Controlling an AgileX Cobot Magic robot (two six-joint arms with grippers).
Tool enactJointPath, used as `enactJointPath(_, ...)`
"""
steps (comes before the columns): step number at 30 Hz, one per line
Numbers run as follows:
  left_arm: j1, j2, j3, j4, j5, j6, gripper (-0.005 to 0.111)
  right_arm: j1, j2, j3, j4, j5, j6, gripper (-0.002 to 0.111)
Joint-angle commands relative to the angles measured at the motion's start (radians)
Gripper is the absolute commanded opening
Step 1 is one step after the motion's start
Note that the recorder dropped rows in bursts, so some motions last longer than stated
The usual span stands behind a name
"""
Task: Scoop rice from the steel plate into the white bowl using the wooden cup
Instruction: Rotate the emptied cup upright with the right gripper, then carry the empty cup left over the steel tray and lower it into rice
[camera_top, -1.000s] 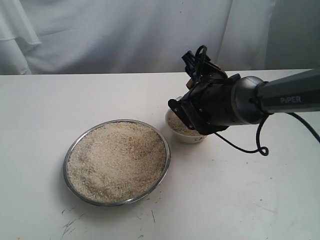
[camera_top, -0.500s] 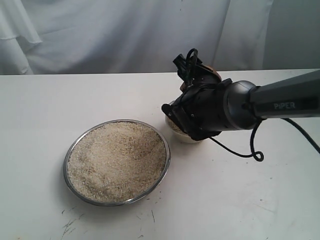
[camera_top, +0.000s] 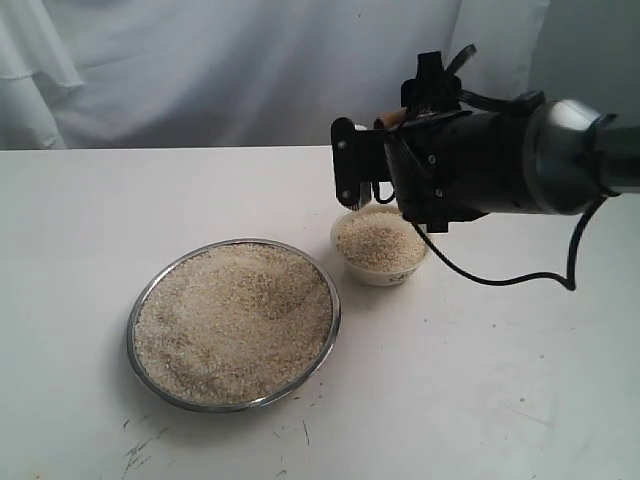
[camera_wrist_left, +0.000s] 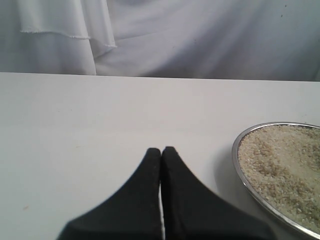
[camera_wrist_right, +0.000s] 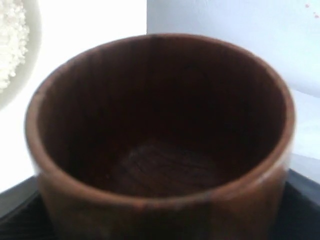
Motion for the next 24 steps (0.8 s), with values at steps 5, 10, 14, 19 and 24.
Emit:
enactJointPath(5,-0.002,-0.005,0.005,-0.001,-0.006,-0.003,0.000,-0.008,-0.051,0.001,0.146,-0.071,0.144,0.000)
enactJointPath(10,-0.002,-0.005,0.005,-0.001,-0.006,-0.003,0.000,0.015,-0.069,0.001,0.172,-0.187,0.174,0.000)
enactJointPath(14,-0.002,-0.005,0.005,-0.001,-0.006,-0.003,0.000,0.055,-0.074,0.001,0.208,-0.274,0.174,0.000)
enactJointPath(19,-0.002,-0.005,0.005,-0.001,-0.006,-0.003,0.000,0.112,-0.074,0.001,0.259,-0.359,0.081,0.000)
enactJointPath(24,-0.002,-0.005,0.005,-0.001,-0.006,-0.003,0.000,0.156,-0.069,0.001,0.308,-0.411,-0.073,0.000)
